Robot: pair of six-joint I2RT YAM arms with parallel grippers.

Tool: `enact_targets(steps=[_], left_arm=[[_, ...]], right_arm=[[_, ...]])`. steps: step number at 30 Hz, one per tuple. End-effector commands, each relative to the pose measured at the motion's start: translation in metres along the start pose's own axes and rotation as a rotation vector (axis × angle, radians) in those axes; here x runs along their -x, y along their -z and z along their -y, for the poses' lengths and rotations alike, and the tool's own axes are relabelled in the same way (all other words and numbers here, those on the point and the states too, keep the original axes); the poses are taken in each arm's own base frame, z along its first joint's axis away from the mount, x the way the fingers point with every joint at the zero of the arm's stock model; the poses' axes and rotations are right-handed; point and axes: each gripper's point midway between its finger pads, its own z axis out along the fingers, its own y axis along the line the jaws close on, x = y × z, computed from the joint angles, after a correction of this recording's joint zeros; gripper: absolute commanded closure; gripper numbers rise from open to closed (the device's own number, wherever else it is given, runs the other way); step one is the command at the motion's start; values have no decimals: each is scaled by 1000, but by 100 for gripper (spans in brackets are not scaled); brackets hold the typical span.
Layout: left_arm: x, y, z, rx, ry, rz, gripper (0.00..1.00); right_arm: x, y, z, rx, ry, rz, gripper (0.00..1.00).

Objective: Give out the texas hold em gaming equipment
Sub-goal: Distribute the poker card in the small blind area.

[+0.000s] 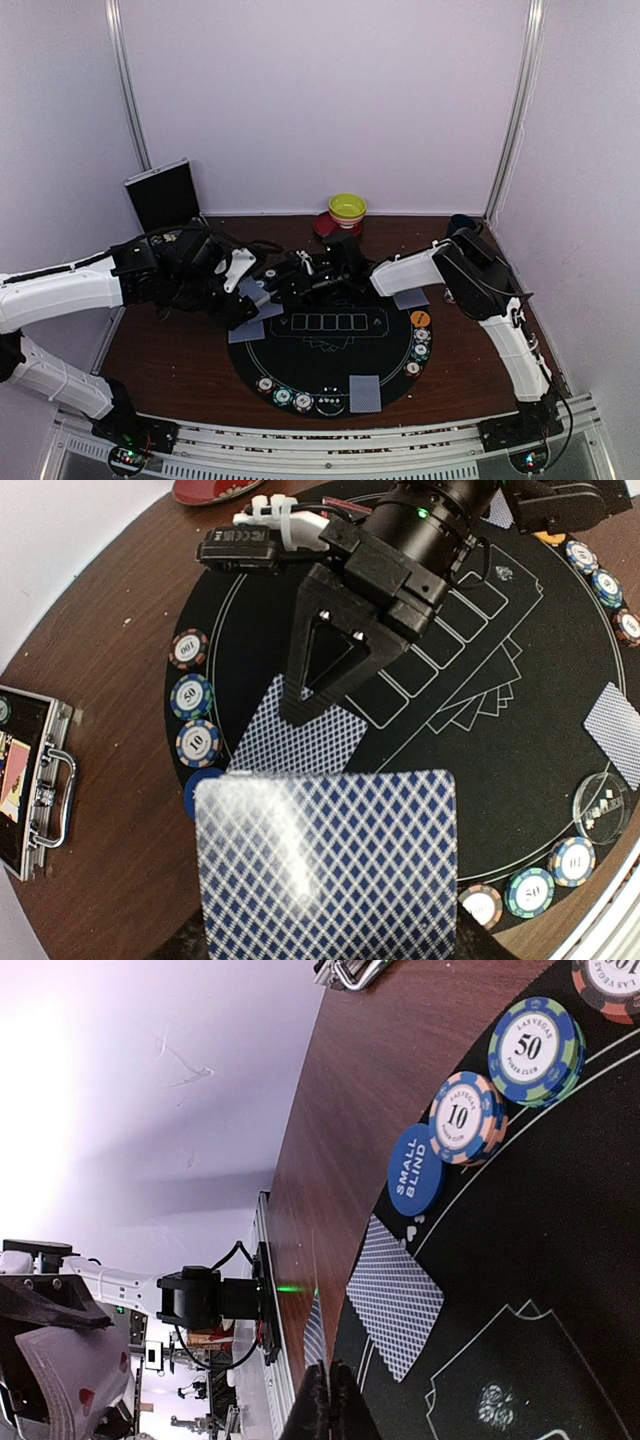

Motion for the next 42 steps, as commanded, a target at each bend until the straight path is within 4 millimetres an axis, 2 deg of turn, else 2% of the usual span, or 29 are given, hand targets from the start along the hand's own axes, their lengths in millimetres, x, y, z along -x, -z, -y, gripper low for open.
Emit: enact_targets(steps=[1,9,13,21,27,34,42], left_arm=[[0,8,-10,51,50,28,40],[-2,7,-12,60,55,26,40],[-2,8,-12,61,55,29,40],[-2,9,-13,65,52,36,40],[-1,8,-13,66,47,42,40],[1,7,-13,67,40,48,40],[4,6,-13,68,30,50,40]], right_arm=[[11,-17,2,10,1,49,100],[-2,-49,-1,18,3,1,100],[-13,-60,5,1,-5,-29,100],[-20,-63,28,-113,12,-40,100],[-24,-64,31,-137,15,-47,100],[-25,-64,34,-152,17,-54,83],[-25,-57,25,-197,53,-56,69]])
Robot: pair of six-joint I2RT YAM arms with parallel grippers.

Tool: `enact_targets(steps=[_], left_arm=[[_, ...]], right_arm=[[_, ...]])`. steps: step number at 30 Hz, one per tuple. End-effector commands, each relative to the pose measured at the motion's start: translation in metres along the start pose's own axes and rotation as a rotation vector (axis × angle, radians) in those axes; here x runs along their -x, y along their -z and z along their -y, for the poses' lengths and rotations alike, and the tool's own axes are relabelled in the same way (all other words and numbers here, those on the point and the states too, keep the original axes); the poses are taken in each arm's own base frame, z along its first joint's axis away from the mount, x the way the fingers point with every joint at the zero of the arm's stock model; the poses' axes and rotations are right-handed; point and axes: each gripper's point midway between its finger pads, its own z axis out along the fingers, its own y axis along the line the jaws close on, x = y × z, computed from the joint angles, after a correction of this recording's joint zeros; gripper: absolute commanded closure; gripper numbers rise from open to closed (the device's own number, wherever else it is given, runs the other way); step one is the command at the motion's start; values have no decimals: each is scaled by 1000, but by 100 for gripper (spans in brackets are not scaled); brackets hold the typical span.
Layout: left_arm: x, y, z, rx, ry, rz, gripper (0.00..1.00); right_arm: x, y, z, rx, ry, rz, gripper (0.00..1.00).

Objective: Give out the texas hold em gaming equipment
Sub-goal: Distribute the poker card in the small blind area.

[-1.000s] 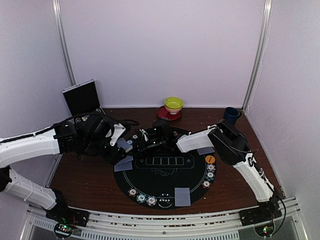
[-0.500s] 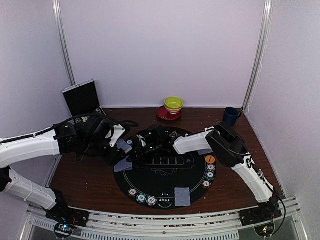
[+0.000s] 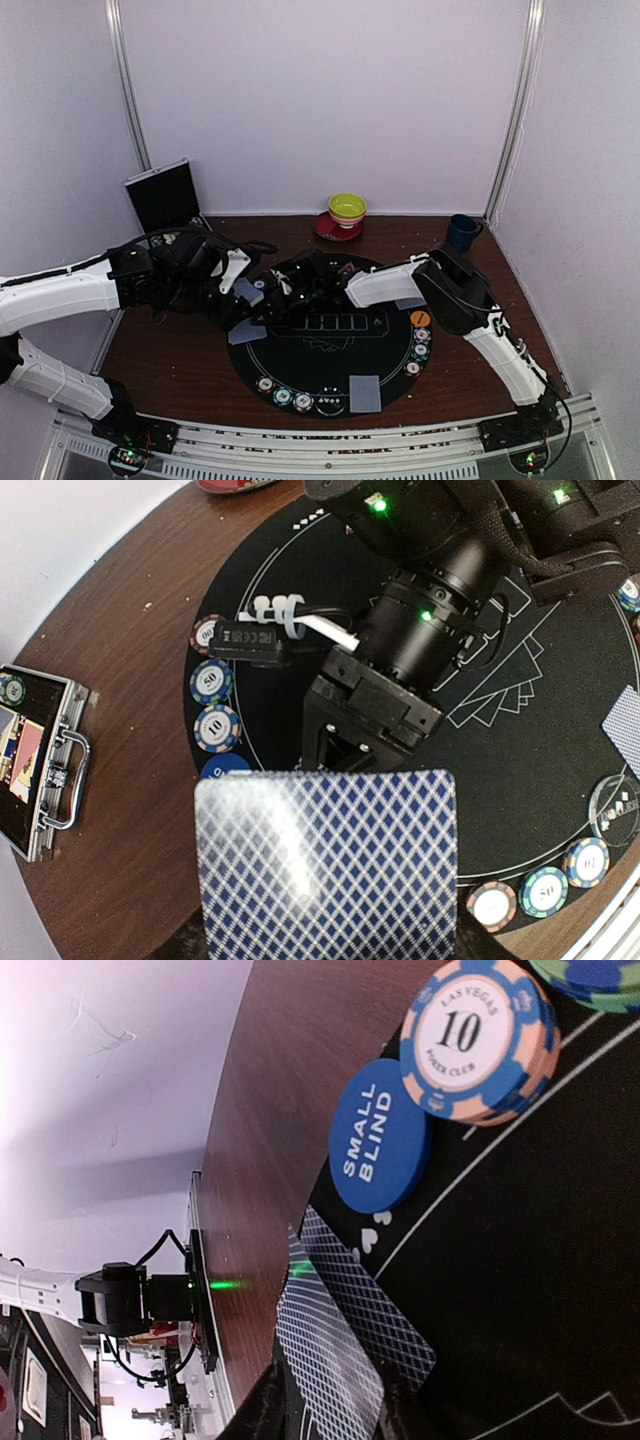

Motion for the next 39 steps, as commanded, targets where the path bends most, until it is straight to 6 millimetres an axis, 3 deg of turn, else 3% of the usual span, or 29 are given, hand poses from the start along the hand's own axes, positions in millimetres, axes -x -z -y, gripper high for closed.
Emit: enact_targets(steps=[1,8,39], left_arm=[[14,2,-2,10,-1,60,40],[17,2,-1,5,-3,66,40],[23,3,0,0,-13,84,40]], right_arm=[[5,7,-8,-58,41,18,67],[7,15,-11,-116,84,32,62],[3,18,-5,-387,272,28,45]])
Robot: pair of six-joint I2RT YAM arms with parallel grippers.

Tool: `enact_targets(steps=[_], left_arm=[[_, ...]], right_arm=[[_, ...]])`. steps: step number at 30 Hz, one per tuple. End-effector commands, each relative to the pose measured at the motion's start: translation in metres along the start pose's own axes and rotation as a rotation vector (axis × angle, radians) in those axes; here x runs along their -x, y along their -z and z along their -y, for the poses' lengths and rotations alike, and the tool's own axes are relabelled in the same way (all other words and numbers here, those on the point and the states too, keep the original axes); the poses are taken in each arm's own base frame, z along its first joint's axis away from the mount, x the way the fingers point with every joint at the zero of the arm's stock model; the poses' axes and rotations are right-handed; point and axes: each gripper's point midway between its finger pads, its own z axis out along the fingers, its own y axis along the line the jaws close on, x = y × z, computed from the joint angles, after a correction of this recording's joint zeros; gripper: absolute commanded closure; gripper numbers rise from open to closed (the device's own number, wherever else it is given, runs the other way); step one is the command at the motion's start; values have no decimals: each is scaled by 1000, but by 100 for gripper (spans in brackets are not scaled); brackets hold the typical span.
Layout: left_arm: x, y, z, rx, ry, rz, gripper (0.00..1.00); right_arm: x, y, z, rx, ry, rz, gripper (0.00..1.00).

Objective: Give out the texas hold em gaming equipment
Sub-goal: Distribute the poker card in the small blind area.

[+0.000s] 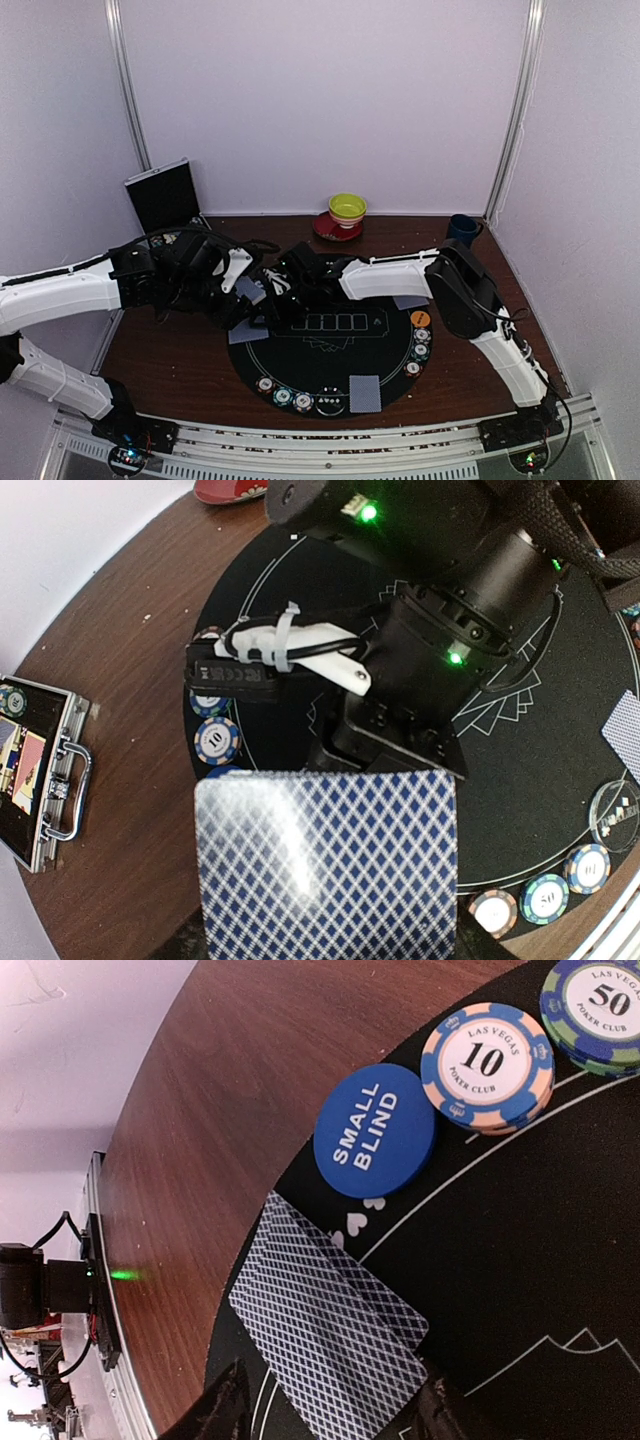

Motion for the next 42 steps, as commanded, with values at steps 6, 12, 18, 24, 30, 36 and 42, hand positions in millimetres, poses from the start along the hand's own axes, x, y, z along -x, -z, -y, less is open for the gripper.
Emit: enact_targets(steps=[6,12,18,24,30,36,42], left_arm=[[19,7,-1,1,6,72,40],[19,9,-1,-1,7,77,40],[19,10,-1,-2,5,80,40],[20,11,-2,-2,7,86,40],[21,13,-3,0,5,91,40],[24,11,-1,-4,1,89,40],[31,10,2,-20,-14,91,40]], right_arm=[[0,6,-2,-123,78,-2,40],[3,9,1,-184,120,9,36],[6,10,1,-216,163,15,27],[10,10,-3,-231,206,17,20],[12,16,-4,-250,224,20,18],[-1,15,-9,-200,215,-19,18],[9,42,-9,-213,240,-11,12]])
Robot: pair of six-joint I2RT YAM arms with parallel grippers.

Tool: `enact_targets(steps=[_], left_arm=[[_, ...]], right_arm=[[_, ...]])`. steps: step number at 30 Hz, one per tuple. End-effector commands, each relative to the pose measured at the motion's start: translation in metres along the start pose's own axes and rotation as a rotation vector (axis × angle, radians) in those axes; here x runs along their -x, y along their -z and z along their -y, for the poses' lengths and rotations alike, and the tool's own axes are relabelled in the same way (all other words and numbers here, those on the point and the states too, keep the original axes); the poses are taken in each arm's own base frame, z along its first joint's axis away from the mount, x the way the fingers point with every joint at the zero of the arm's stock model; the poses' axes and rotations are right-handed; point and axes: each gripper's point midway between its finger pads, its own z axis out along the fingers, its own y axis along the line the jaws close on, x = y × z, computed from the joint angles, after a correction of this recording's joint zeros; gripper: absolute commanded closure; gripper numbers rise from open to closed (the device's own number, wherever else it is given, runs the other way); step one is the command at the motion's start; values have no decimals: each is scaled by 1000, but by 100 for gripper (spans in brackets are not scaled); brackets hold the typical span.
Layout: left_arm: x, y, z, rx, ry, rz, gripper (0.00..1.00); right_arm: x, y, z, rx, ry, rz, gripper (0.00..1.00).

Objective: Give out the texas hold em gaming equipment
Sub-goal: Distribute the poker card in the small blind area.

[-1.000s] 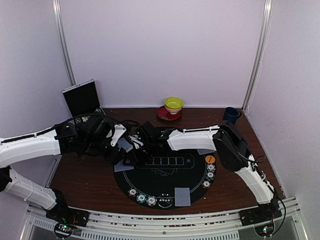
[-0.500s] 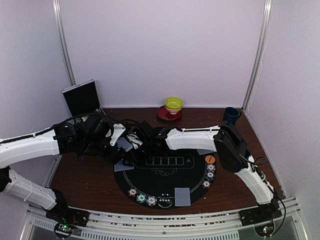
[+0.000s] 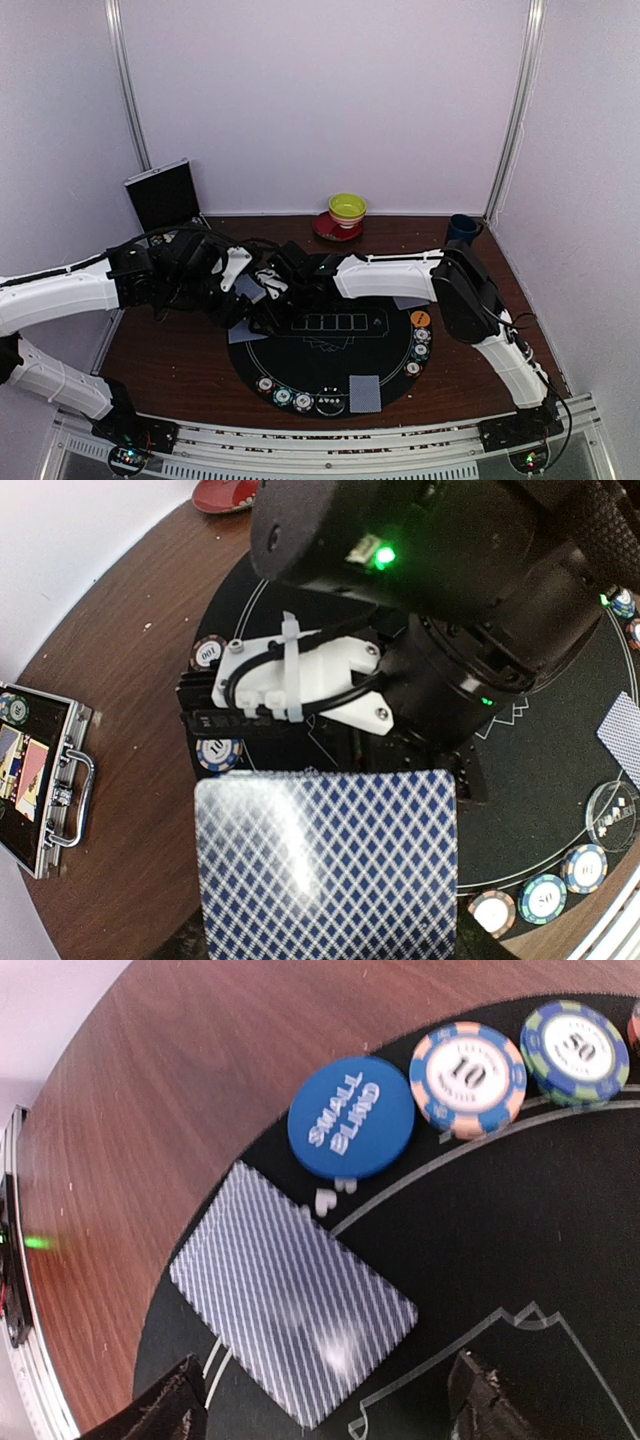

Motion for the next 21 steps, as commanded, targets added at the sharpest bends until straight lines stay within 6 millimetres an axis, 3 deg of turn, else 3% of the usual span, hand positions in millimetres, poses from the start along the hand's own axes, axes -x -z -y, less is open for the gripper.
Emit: enact_targets(steps=[1,5,13,15,18,21], left_arm=[[29,5,3,-20,-9,77,40],[31,0,7,-33,-19,66,40],[39,-9,18,-87,-55,55,41],[44,-12,23,-107,-69,59,41],[54,-17,30,-137,-100,65,41],[65,-22,43,-173,-146,78,40]], right_arm=[[15,43,-1,10,31,18,10],[31,77,19,-11,56,51,2],[49,149,81,-27,-31,137,1],[52,167,88,6,-52,155,2],[58,192,82,117,-62,184,2],[58,211,54,275,-45,195,2]])
